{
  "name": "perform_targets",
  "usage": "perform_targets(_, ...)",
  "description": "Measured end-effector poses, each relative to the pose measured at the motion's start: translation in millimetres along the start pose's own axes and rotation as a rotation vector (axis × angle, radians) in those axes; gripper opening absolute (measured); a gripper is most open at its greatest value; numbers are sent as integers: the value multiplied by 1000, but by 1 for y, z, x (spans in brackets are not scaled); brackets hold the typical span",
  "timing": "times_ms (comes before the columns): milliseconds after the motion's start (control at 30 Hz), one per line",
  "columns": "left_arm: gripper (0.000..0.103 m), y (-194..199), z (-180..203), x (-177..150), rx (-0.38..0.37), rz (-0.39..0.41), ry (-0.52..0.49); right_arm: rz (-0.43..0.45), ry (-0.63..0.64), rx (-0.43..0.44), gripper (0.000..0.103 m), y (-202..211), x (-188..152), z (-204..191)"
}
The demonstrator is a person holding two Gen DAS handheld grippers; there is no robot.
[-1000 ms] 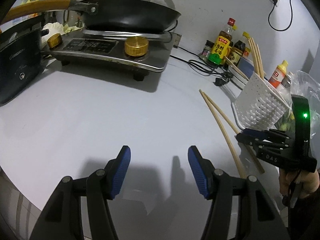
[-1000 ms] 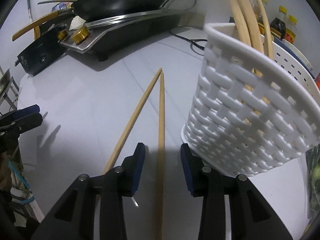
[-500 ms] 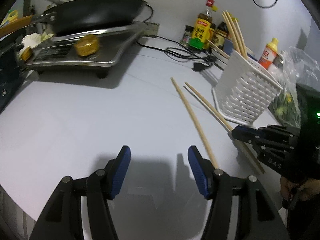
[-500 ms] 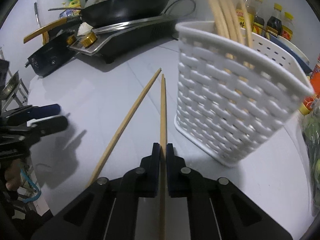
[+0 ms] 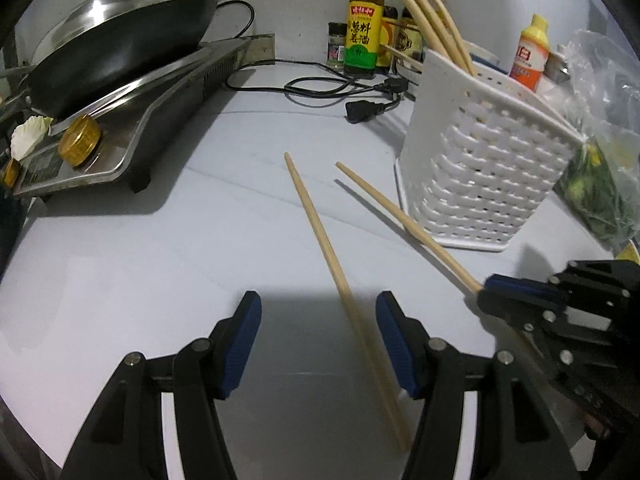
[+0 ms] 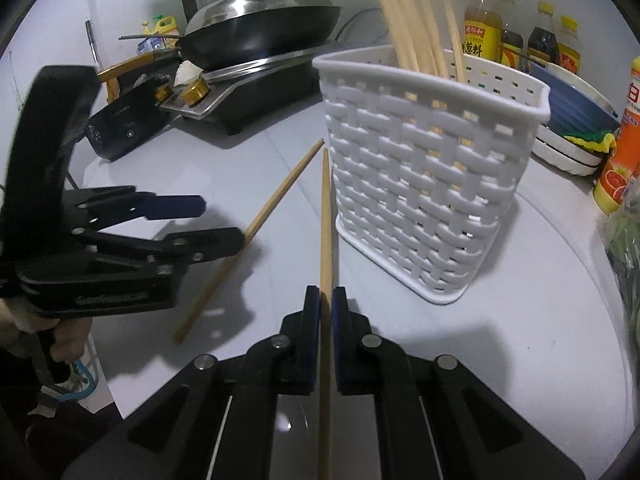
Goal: Organize utensils
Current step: 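Grasp a chopstick with the right tool while the left tool grasps another chopstick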
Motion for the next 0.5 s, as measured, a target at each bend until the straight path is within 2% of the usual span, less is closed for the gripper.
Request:
perform_targets(300, 59, -14, -4, 4, 10, -14, -34, 6, -11, 9, 6, 2, -2, 5)
perform_targets(467, 30, -14, -3, 8, -4, -5, -54, 3, -11, 7, 6, 1, -3, 4)
perform_targets(500, 28, -15, -2, 8, -6, -4, -56, 3, -11, 6, 5, 1, -2, 4)
Point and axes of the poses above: each gripper's, at about its wrist camera, not at the fingertips, and y roughly against the way its jaws point, z to its right, x to its top, the point moved 6 cm from there along -y, roughly the way its jaws point, and after that the axes turned 2 degrees about z, right-handed, at the moved point
